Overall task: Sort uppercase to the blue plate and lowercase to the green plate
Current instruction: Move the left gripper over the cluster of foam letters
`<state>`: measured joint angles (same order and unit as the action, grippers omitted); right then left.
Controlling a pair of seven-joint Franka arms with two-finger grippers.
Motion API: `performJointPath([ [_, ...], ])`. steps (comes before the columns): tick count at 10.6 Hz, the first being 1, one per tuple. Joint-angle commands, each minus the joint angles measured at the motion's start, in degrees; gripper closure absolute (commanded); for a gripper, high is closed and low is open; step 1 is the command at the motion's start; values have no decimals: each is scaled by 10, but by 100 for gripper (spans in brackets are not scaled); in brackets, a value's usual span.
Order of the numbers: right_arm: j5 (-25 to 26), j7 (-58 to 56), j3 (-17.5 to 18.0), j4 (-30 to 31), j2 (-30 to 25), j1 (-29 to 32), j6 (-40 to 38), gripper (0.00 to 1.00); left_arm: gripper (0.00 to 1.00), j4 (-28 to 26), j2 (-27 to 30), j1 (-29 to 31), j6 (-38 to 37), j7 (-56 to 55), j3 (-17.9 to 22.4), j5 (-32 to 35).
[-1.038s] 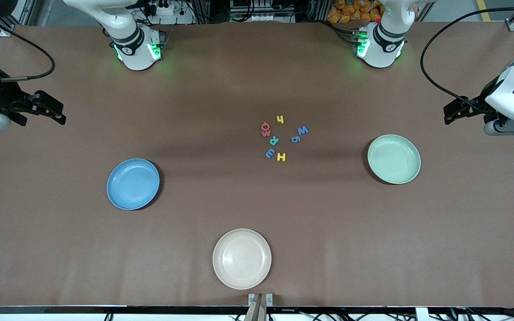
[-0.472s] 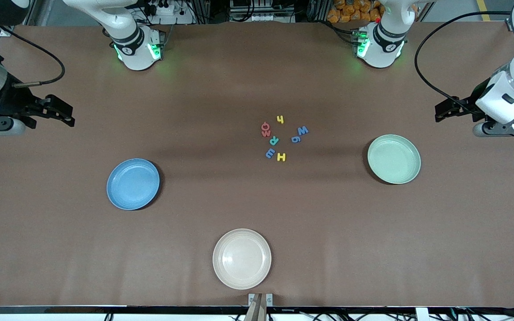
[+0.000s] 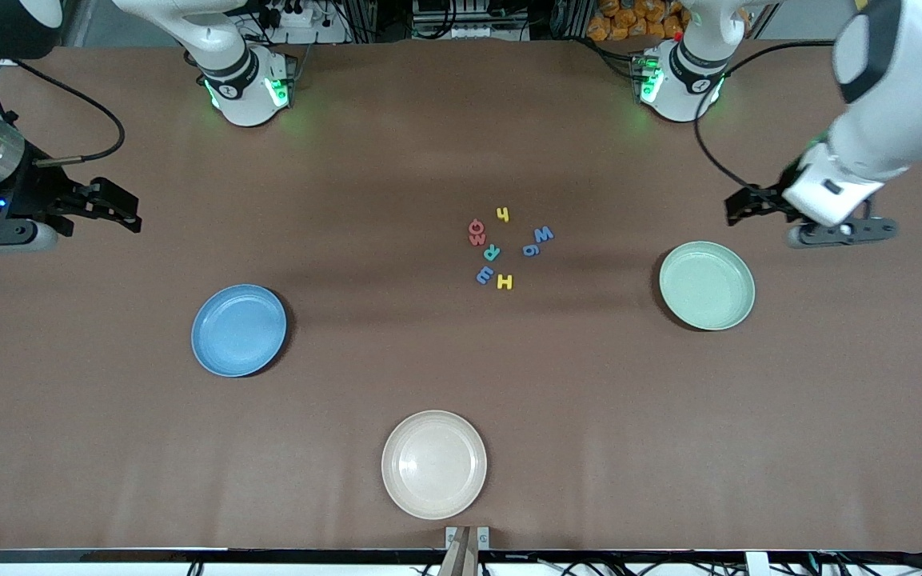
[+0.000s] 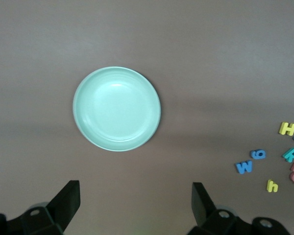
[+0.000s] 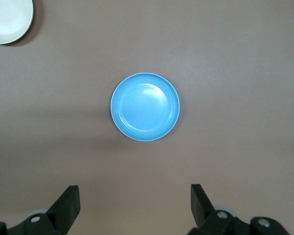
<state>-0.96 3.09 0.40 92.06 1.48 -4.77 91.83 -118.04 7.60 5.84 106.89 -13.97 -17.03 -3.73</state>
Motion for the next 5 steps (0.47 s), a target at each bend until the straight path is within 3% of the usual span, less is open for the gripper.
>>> performJointPath([
  [1,3,17,-2,-4,10,-10,5,0,0,-88,50,3,70,-53,-41,-60],
  [5,-1,18,-2,5,10,-7,5,0,0,-152,61,4,175,-174,-184,-112],
])
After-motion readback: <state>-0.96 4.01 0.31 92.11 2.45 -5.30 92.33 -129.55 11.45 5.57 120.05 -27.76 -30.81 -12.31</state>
